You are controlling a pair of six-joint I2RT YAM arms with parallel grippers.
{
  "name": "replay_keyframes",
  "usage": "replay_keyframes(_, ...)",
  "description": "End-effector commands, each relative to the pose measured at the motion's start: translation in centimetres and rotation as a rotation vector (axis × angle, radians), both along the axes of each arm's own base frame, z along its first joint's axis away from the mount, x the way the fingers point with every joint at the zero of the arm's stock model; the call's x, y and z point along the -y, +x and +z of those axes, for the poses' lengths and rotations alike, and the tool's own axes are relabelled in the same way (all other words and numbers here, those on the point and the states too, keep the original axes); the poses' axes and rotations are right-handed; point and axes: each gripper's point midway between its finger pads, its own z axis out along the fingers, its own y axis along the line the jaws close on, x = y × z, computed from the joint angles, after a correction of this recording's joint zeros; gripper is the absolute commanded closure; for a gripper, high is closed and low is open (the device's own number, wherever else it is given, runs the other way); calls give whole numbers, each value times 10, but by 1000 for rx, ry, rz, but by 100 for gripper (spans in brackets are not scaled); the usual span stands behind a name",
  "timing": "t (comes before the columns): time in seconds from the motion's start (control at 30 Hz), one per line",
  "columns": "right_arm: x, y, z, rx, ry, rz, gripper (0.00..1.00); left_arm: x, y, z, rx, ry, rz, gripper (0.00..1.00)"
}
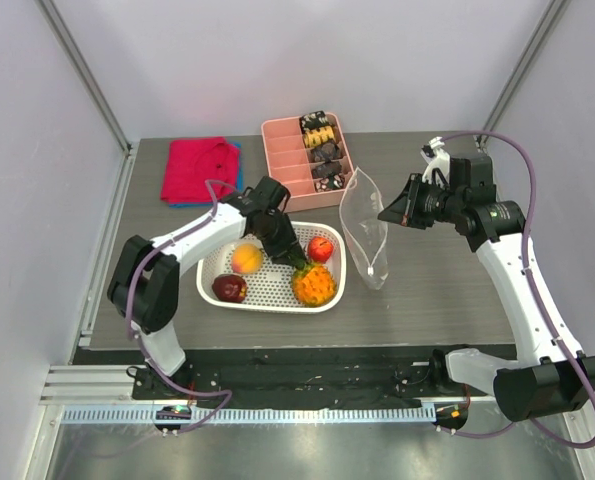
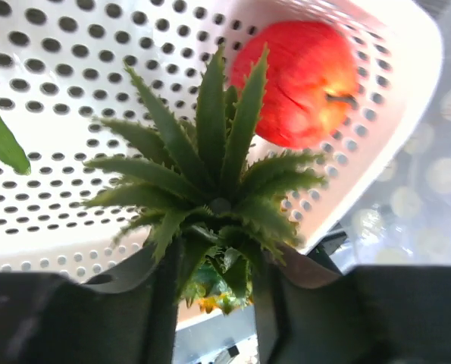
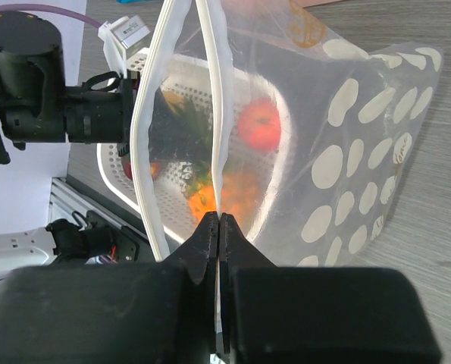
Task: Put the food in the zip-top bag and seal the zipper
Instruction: Pick up the fake fruit from the bin.
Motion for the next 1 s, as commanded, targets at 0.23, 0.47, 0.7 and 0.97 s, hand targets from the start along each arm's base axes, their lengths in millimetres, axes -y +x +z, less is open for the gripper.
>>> replay_keyframes(0.23,-11,-10,22,1,111,24,99,2,-5,84,222,-126,-140,96)
replay_keyframes(0.47,-15,-12,24,-37,156,20,99,-15,-1,151,467,-117,-185,100)
replay_keyframes(0.7,-16,-8,12,-93,185,2,99,-26,2,213,754,-82,-294,100)
replay_keyframes(0.97,-19,-10,2,-135,206,10,99,-19,5,313,1099,-127,-367,100)
